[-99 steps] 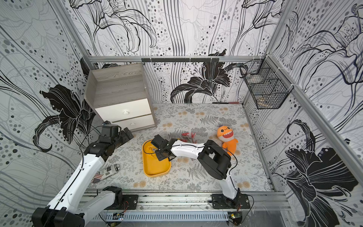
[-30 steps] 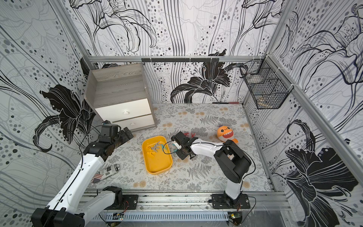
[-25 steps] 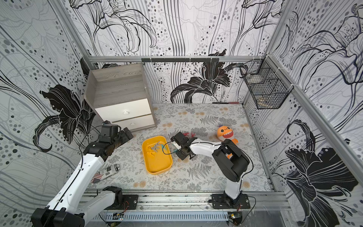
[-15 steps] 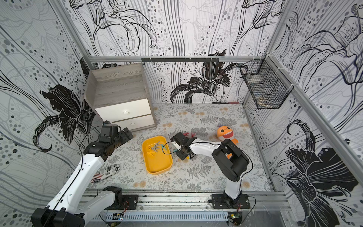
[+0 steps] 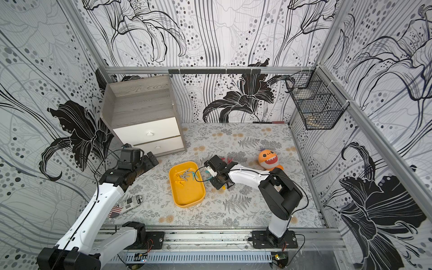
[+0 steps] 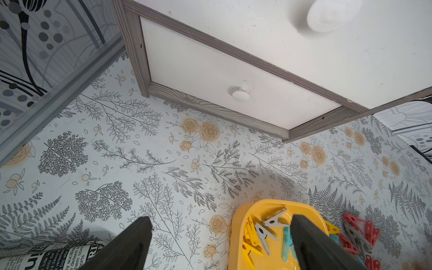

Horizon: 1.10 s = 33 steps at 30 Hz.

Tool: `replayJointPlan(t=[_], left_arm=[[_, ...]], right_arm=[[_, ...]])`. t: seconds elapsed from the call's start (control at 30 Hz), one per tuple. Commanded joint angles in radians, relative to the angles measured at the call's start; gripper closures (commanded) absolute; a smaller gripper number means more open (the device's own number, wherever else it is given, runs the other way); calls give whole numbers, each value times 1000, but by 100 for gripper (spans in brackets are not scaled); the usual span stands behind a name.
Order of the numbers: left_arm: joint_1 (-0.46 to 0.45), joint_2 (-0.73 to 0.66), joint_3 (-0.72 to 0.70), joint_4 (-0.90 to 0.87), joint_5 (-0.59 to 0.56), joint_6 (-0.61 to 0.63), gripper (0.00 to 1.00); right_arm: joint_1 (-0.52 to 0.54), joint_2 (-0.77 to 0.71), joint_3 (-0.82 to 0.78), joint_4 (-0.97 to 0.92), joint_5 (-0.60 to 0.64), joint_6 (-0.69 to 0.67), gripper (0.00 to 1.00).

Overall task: Put the clothespins into the storage box
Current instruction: Pick up the clothespin from the center of the board, then place the clothespin in the storage box.

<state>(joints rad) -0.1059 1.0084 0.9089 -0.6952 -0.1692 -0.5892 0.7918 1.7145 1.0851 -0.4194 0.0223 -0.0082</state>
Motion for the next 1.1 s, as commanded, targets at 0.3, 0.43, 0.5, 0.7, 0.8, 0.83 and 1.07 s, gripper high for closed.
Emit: replayJointPlan(t=[0.3,0.43,0.5,0.7,0.8,0.83,1.07], left_arm=[[-5,-3,15,34,-1,-2,3],[-8,3,15,34,2,-3,3],[-8,1,16,32,0,-3,3],[-9,-6,24,19,-13,6,3],[-9,-5,21,20,-12,6,3],[-9,-6,20,20,-12,6,3],[-9,-5,12,25,-10,6,3]], right_arm=[[103,-81,231,-59,-12,84,96],[187,27,327,-57,-13,97,96],[211,89,362,-52,-24,103,96],[229,256,424,-19,-42,166,96],[228,312,427,3,-25,197,95],[228,330,432,8,-22,201,95],[224,388,440,34,-2,212,95]])
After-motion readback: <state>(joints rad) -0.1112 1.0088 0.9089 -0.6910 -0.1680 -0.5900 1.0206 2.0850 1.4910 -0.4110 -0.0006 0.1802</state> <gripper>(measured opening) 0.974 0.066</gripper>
